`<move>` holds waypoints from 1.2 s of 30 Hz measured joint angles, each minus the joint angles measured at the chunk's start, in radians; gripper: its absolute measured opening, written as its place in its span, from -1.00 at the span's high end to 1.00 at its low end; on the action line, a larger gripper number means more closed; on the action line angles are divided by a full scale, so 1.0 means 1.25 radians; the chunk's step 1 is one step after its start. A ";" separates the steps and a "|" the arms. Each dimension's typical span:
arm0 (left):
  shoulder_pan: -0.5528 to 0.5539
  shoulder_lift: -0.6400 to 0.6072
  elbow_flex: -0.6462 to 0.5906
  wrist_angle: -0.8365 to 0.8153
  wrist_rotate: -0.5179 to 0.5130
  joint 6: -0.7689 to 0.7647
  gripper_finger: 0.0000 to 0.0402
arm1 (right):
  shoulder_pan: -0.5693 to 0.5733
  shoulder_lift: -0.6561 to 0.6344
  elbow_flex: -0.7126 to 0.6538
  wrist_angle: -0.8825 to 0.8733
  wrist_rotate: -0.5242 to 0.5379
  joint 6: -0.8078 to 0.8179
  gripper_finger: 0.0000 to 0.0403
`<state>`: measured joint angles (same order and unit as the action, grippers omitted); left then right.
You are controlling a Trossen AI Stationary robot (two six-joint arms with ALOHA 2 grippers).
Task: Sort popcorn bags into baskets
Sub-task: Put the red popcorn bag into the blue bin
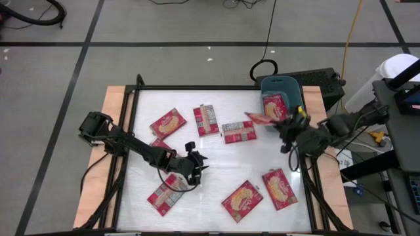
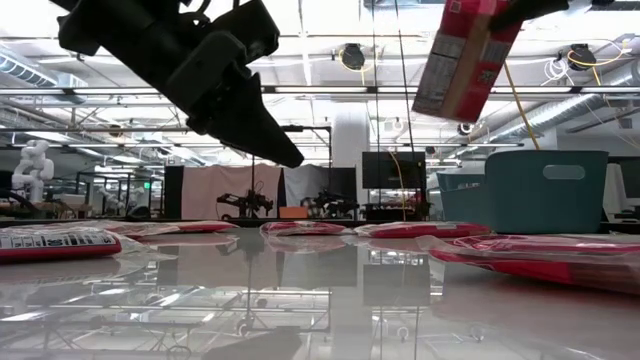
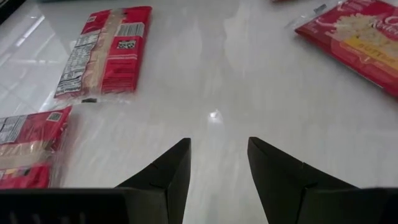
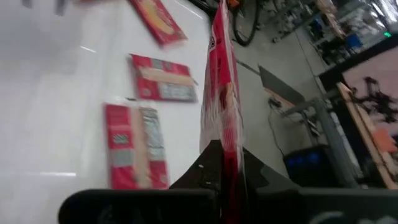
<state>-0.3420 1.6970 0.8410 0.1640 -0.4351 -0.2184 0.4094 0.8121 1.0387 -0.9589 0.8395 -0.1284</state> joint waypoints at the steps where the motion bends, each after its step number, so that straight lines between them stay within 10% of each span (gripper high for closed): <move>1: 0.000 0.000 0.000 -0.002 0.000 0.001 0.19 | -0.007 -0.003 0.018 -0.029 0.004 0.000 1.00; 36: -0.006 -0.001 0.000 0.053 0.014 0.042 0.19 | -0.287 -0.085 -0.025 -0.150 -0.091 -0.221 1.00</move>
<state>-0.3500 1.6962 0.8406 0.2297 -0.4170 -0.1658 0.0507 0.7057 1.0079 -1.1464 0.7257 -0.4046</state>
